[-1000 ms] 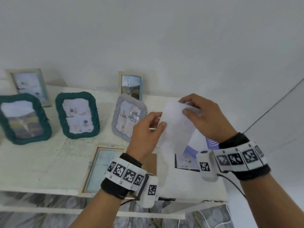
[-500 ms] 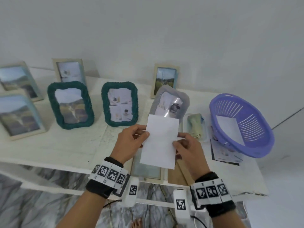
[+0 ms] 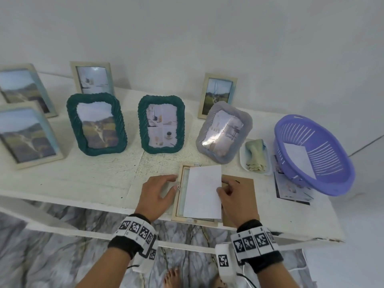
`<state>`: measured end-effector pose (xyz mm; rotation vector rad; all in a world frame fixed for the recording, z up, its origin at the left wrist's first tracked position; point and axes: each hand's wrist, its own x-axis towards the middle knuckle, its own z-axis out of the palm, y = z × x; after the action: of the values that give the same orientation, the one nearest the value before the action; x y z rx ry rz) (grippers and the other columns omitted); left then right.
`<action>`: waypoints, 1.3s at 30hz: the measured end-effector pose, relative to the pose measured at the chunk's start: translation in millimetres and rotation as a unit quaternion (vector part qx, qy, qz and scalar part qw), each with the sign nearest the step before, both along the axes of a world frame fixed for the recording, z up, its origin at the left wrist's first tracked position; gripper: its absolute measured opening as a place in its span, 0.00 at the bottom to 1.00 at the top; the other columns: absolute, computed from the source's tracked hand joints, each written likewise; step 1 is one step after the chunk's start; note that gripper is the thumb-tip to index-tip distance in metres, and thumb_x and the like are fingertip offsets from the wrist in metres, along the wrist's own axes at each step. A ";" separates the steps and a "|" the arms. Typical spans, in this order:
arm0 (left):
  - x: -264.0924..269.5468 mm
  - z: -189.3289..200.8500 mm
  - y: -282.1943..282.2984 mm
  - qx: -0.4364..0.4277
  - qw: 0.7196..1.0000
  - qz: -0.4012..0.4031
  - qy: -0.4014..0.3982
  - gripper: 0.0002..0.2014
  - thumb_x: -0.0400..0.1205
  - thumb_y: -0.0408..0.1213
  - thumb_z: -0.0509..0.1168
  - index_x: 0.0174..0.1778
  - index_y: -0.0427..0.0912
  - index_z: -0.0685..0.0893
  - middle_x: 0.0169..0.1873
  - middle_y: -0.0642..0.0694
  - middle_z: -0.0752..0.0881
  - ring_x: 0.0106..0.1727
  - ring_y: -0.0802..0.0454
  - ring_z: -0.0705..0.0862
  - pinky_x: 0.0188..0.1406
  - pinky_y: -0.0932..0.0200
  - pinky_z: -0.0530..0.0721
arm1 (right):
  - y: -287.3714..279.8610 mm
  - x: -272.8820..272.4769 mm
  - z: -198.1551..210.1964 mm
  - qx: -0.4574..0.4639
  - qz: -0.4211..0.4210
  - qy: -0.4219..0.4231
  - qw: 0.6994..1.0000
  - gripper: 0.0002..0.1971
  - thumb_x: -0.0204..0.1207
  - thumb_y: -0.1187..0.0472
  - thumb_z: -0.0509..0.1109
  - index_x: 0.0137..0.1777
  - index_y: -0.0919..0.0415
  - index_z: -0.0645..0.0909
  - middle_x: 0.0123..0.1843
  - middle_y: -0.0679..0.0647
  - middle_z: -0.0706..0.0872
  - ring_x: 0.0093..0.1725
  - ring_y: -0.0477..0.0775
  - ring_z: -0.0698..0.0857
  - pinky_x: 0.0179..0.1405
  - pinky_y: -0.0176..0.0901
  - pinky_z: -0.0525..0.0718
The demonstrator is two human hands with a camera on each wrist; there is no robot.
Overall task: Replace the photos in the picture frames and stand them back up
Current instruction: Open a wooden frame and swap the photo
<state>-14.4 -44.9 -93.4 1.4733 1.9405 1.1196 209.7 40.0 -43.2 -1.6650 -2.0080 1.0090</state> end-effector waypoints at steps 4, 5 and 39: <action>-1.2 -3.2 0.9 0.005 1.000 -0.002 0.008 0.22 0.77 0.56 0.61 0.61 0.52 0.87 0.56 0.61 0.87 0.61 0.58 0.81 0.66 0.50 0.78 | -6.1 -10.0 8.3 0.012 0.009 -0.049 0.999 0.13 0.81 0.51 0.64 0.64 0.46 0.79 0.38 0.41 0.84 0.37 0.40 0.83 0.42 0.40 0.84; -2.0 -4.8 0.9 0.006 1.000 -0.004 0.012 0.21 0.77 0.56 0.61 0.61 0.52 0.87 0.55 0.61 0.88 0.60 0.57 0.81 0.65 0.47 0.79 | -7.8 -13.0 10.4 0.019 0.014 -0.059 0.998 0.13 0.81 0.51 0.64 0.64 0.47 0.79 0.38 0.41 0.84 0.37 0.39 0.82 0.41 0.36 0.82; -4.1 -12.4 -0.8 0.020 0.999 -0.016 0.028 0.21 0.76 0.58 0.61 0.59 0.55 0.87 0.54 0.65 0.85 0.60 0.56 0.80 0.64 0.42 0.78 | -13.3 36.3 -8.3 0.054 -0.049 -0.291 0.954 0.25 0.79 0.40 0.63 0.67 0.58 0.75 0.68 0.59 0.72 0.63 0.62 0.72 0.58 0.51 0.76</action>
<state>-18.5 -45.7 -105.9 1.5674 1.9341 1.1205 246.1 26.7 -51.5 -2.1532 -2.2377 0.3818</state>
